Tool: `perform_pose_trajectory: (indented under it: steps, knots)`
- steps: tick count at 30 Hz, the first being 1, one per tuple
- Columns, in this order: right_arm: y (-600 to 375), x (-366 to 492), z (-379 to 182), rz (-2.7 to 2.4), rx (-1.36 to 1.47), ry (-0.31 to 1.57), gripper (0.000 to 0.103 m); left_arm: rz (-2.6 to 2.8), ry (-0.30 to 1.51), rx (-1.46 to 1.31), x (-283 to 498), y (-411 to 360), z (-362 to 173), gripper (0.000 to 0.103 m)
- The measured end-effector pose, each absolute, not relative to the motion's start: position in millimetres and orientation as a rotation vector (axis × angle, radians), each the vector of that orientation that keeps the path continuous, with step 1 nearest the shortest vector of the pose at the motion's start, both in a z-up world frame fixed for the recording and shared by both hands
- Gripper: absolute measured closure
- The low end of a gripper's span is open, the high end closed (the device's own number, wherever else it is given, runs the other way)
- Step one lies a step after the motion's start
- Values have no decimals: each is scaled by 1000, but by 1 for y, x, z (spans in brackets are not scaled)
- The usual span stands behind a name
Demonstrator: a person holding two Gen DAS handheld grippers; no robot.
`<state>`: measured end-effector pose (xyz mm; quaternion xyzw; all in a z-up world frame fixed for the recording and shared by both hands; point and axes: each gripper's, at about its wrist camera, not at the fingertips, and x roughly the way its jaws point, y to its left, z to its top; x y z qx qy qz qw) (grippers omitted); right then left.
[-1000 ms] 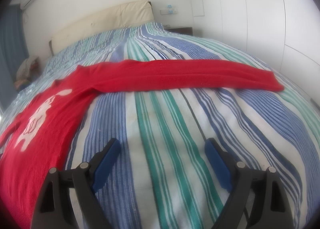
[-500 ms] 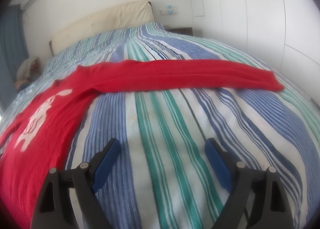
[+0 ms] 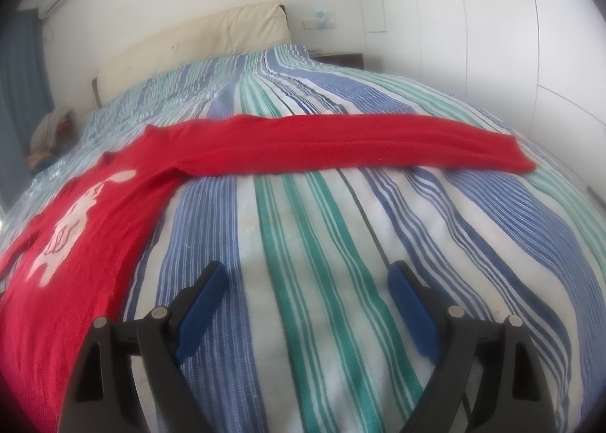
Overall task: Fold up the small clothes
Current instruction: 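Grasp the sleeve cuff with the right gripper and lift it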
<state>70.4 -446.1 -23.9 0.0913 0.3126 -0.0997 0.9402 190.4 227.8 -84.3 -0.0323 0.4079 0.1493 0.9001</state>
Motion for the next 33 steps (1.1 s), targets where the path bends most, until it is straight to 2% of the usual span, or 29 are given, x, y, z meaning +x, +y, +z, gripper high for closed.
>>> perform_pose_trajectory:
  steps: [13, 19, 22, 26, 28, 30, 32, 33]
  knots:
    - [-458, 68, -16, -122, 271, 689, 13, 353, 860, -6, 190, 219, -86, 0]
    - [-541, 60, 18, -75, 667, 583, 14, 341, 857, -23, 188, 221, -85, 0]
    - [-597, 68, 12, -161, 880, 560, 14, 337, 861, -28, 188, 222, -85, 0]
    - [-638, 95, -12, -186, 1094, 601, 30, 337, 870, -26, 190, 222, -84, 0]
    - [-648, 106, -15, -240, 1123, 582, 34, 333, 879, -26, 191, 223, -83, 0]
    - [-654, 115, -17, -301, 1136, 553, 48, 316, 900, -30, 193, 225, -79, 1]
    - [-657, 125, -20, -353, 1122, 565, 94, 261, 927, -45, 192, 226, -69, 2]
    - [-656, 127, -18, -398, 1090, 575, 96, 213, 927, -65, 189, 226, -61, 2]
